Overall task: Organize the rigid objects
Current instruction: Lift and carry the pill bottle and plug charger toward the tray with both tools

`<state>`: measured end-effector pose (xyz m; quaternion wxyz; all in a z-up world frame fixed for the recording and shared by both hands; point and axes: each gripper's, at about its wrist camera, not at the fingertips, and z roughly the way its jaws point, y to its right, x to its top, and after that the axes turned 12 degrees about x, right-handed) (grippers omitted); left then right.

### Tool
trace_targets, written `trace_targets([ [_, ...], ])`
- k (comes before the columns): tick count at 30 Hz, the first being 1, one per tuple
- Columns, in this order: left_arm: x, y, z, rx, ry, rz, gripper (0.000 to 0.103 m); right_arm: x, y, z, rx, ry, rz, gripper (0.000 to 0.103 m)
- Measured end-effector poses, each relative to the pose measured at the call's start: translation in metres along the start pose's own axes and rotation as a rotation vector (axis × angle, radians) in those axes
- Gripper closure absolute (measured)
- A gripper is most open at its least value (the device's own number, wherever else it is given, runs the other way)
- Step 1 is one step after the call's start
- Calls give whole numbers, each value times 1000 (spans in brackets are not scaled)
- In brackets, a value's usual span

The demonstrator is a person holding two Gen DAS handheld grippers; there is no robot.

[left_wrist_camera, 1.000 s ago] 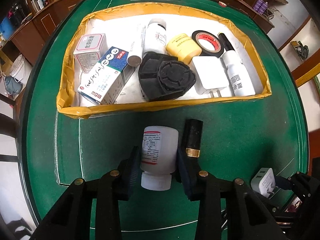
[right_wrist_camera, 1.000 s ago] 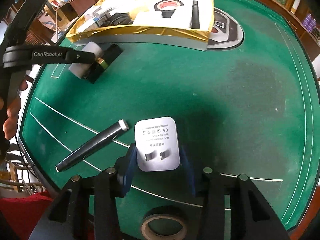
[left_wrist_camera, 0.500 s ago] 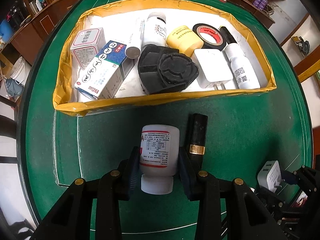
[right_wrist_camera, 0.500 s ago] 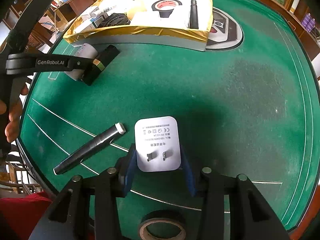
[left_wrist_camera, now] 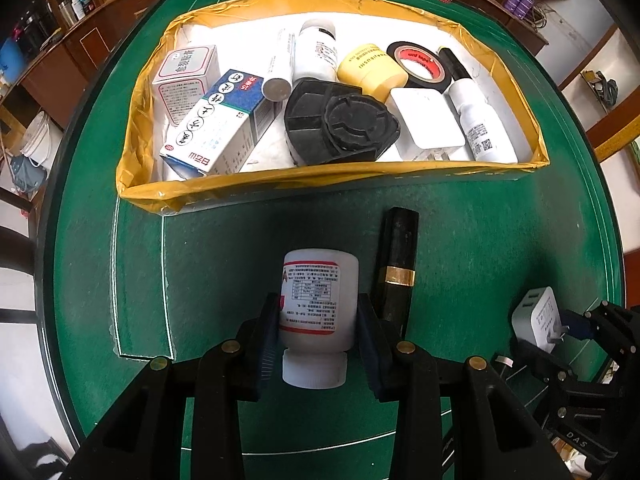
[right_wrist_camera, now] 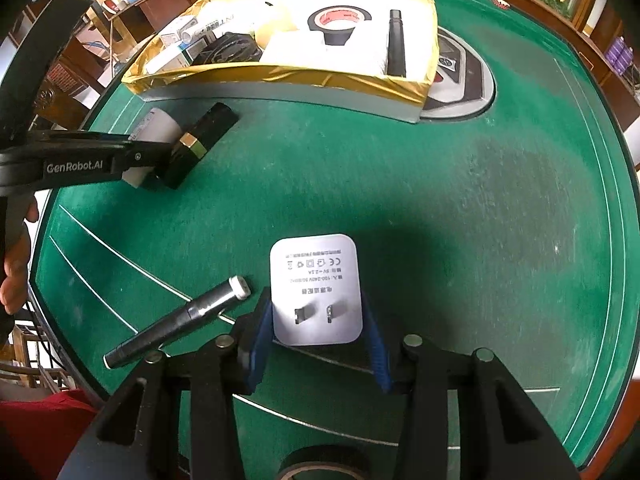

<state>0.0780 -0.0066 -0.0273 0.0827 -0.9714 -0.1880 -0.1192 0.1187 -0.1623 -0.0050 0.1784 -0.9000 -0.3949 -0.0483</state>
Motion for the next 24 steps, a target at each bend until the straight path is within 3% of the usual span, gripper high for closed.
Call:
trace_targets([
  [24,9,-26,-1,-37,1,-4,65,38,-10,11,23,26,19,63],
])
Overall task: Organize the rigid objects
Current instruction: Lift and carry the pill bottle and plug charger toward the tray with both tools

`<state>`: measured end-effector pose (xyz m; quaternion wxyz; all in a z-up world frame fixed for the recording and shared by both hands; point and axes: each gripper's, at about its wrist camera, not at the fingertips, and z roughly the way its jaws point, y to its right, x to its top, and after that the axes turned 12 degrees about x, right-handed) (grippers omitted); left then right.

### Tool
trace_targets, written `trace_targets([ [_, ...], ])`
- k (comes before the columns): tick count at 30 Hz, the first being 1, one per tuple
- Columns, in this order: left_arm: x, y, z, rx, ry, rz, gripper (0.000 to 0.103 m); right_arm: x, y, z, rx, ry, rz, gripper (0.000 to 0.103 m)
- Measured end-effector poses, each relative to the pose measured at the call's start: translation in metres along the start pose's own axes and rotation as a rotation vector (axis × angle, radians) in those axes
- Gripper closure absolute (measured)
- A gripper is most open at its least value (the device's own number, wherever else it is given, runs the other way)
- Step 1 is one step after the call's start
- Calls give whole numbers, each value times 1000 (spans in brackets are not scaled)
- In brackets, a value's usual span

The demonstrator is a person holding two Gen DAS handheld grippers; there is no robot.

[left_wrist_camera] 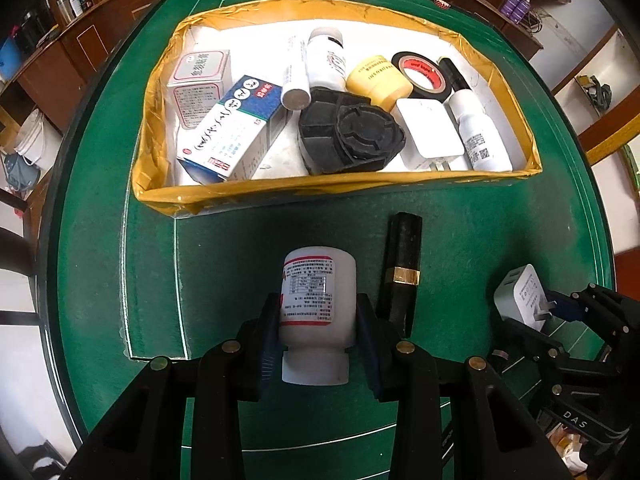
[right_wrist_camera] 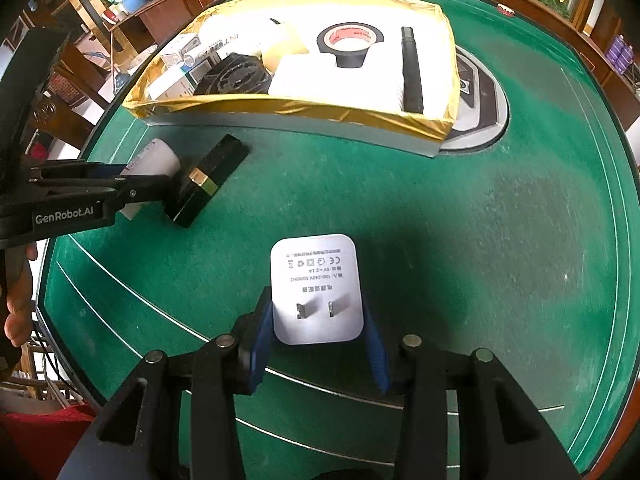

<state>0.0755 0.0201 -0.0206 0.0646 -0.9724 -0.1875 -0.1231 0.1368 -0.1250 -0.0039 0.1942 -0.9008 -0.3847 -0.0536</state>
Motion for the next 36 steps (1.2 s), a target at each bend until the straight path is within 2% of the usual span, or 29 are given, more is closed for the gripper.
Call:
trace_targets([
  [14,5,-18,-13,-38,0,-29,65,3,-10,1,11,12,10,64],
  [20,7,-24,-29,-58,21,-22,65,-3,6,-18,9,32,25,64],
  [26,24,-27,-50,-78,68,-1,65,-1,9,-33,13,57,34,64],
  [36,70,-36,-69,-80,117,-11,65,12,3,-52,20,97,20,64],
])
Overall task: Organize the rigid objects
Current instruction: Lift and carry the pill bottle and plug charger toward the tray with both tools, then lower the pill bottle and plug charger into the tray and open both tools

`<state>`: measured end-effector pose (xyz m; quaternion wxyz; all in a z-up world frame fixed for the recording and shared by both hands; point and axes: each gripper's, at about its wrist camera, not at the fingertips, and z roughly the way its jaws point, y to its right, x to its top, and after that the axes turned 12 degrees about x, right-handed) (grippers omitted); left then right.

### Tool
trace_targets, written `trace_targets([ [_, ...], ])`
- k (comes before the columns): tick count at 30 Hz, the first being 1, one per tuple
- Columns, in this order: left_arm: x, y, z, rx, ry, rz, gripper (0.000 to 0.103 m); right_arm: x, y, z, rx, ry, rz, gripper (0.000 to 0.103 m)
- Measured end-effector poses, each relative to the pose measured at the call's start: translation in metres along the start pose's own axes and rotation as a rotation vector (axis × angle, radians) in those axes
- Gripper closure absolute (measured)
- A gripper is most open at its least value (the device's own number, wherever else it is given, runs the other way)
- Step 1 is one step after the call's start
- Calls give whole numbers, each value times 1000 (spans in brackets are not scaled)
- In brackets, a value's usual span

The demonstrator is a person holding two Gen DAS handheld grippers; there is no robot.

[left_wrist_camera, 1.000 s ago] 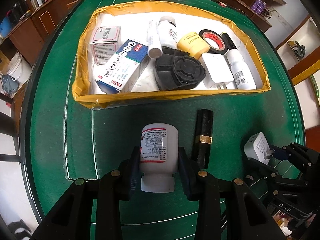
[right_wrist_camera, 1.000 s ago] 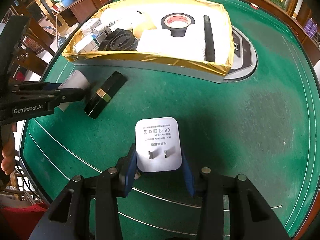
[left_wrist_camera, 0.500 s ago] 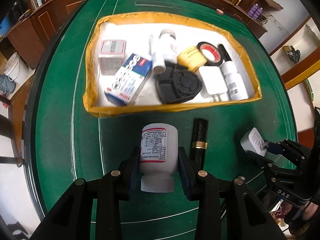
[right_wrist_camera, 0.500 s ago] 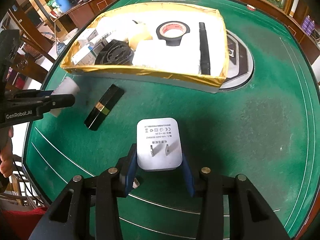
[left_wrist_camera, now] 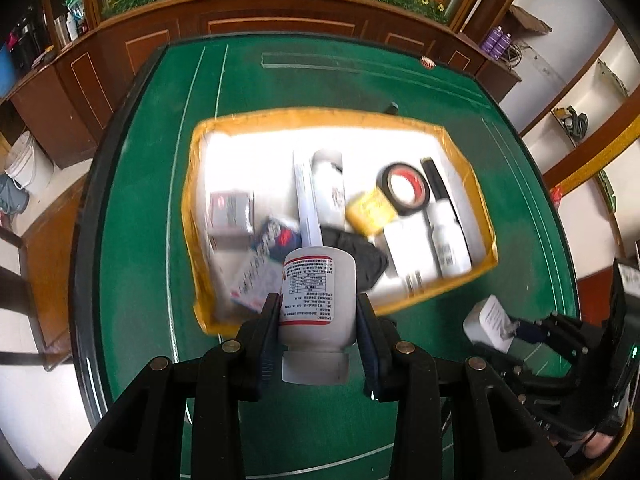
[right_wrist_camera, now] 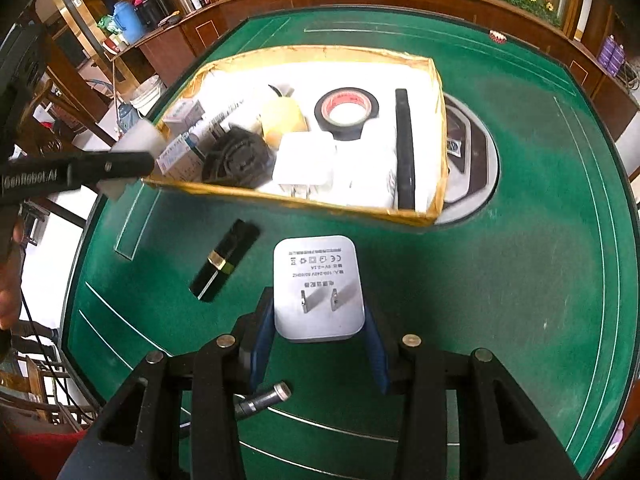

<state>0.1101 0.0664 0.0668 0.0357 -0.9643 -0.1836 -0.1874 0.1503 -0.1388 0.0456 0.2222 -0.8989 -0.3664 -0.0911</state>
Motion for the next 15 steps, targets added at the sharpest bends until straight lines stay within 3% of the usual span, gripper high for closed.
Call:
trace_targets([
  [15,52,-17,16,-4,15,-15,65,34,-11,8,-2,26,3,64],
])
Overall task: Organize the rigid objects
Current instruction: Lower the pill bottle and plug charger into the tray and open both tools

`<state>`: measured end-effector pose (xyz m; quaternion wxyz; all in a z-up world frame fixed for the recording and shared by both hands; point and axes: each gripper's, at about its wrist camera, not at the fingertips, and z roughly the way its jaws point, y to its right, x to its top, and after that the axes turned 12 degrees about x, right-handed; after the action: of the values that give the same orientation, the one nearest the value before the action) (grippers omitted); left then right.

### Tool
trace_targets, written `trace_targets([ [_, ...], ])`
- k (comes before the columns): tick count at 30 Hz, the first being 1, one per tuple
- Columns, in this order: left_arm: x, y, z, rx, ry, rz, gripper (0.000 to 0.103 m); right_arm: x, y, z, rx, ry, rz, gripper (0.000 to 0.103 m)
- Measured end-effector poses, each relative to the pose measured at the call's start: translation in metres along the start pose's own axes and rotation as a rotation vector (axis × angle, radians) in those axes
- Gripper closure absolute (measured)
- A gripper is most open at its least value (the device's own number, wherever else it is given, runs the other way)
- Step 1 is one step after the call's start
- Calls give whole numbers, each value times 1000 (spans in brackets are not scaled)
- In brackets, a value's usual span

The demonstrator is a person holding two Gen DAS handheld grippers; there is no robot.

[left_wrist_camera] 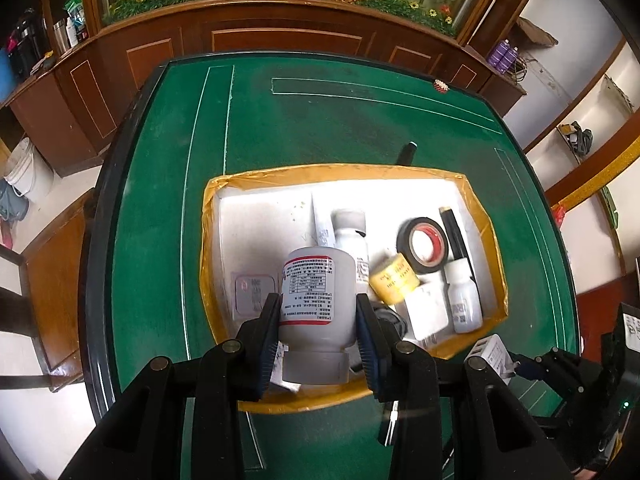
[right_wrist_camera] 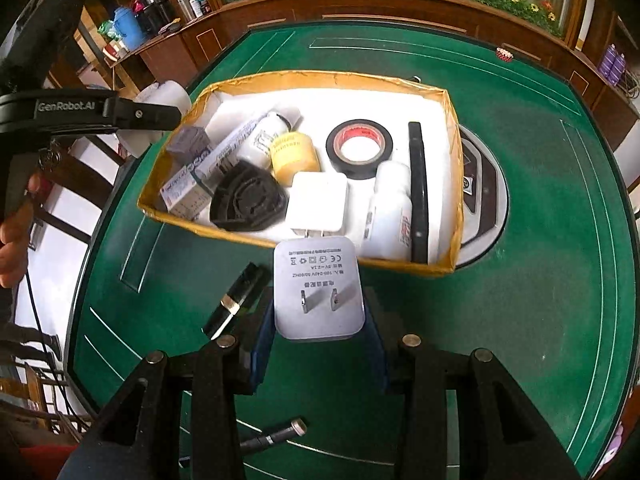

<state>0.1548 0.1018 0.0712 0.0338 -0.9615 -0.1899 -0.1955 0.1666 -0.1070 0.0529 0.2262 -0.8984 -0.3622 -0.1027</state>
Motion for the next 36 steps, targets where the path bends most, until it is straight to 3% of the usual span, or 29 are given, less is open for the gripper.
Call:
trace_targets([
  [20,26,-5,43,-12,-38,7,65,29,5,16,-23,10,39,64],
  [36,42,-15,71,-19,-64,-16,65,72,6,27,-38,50,41,64],
])
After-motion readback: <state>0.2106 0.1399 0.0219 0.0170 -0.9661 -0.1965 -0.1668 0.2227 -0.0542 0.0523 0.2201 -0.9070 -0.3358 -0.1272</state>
